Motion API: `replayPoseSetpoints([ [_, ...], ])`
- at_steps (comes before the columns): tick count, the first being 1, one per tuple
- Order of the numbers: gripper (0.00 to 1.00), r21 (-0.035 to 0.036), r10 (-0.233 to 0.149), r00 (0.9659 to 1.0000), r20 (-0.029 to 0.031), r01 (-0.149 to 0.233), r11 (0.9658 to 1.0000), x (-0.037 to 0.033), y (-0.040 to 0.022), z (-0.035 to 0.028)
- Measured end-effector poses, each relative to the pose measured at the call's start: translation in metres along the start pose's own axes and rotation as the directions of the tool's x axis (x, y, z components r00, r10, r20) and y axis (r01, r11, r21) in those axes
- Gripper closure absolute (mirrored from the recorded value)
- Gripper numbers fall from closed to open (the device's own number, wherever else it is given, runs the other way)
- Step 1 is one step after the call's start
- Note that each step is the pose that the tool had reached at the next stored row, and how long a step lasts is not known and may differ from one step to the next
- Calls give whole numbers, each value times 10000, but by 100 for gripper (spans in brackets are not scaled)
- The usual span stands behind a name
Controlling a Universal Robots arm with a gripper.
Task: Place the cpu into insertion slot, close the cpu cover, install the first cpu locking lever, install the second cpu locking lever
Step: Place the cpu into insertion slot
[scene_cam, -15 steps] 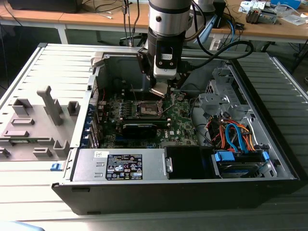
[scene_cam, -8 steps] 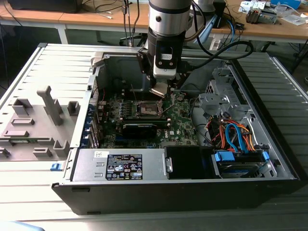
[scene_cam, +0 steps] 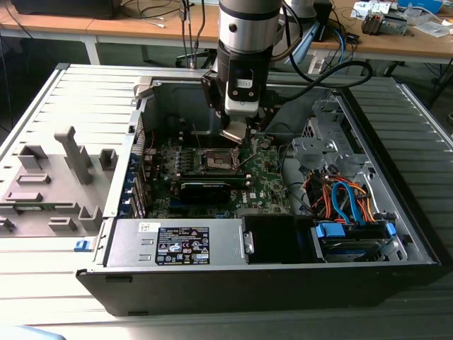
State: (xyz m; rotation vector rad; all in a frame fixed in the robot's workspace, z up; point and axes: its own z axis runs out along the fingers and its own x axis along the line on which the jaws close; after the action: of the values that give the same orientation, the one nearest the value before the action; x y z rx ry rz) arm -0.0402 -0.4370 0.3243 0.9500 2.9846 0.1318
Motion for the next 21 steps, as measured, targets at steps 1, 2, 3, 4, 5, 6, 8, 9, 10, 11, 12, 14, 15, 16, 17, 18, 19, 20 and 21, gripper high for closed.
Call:
replayPoseSetpoints([
  [1,45,0,7,10000,0,-7,10000,0,0,0],
  [2,45,0,22,10000,2,-22,10000,0,0,0],
  [3,45,-1,30,10000,2,-30,10000,0,0,0],
  [4,45,-1,38,10000,3,-38,10000,0,0,0],
  [5,45,-1,50,10000,4,-50,10000,0,0,0],
  [6,45,-1,58,10000,5,-58,10000,0,0,0],
  [8,45,-2,73,10000,6,-73,10000,0,0,1],
  [9,45,-2,80,10000,6,-80,10000,0,0,1],
  [10,45,-2,88,10000,7,-88,10000,0,0,1],
  [11,45,-2,97,10000,8,-97,10000,0,0,1],
  [12,45,-2,103,9999,8,-103,9999,0,0,1],
  [14,45,-2,125,9999,10,-125,9999,0,0,1],
  [15,45,-3,134,9999,11,-134,9999,0,0,1],
  [16,45,-3,142,9999,11,-142,9999,0,0,1],
  [17,45,-3,150,9999,13,-150,9999,0,0,1],
  [18,45,-3,157,9999,13,-157,9999,0,0,1],
  [19,45,-3,166,9999,13,-166,9999,0,0,1],
  [20,45,-3,174,9998,14,-174,9998,0,0,1],
  [21,45,-4,185,9998,15,-185,9998,0,0,1],
])
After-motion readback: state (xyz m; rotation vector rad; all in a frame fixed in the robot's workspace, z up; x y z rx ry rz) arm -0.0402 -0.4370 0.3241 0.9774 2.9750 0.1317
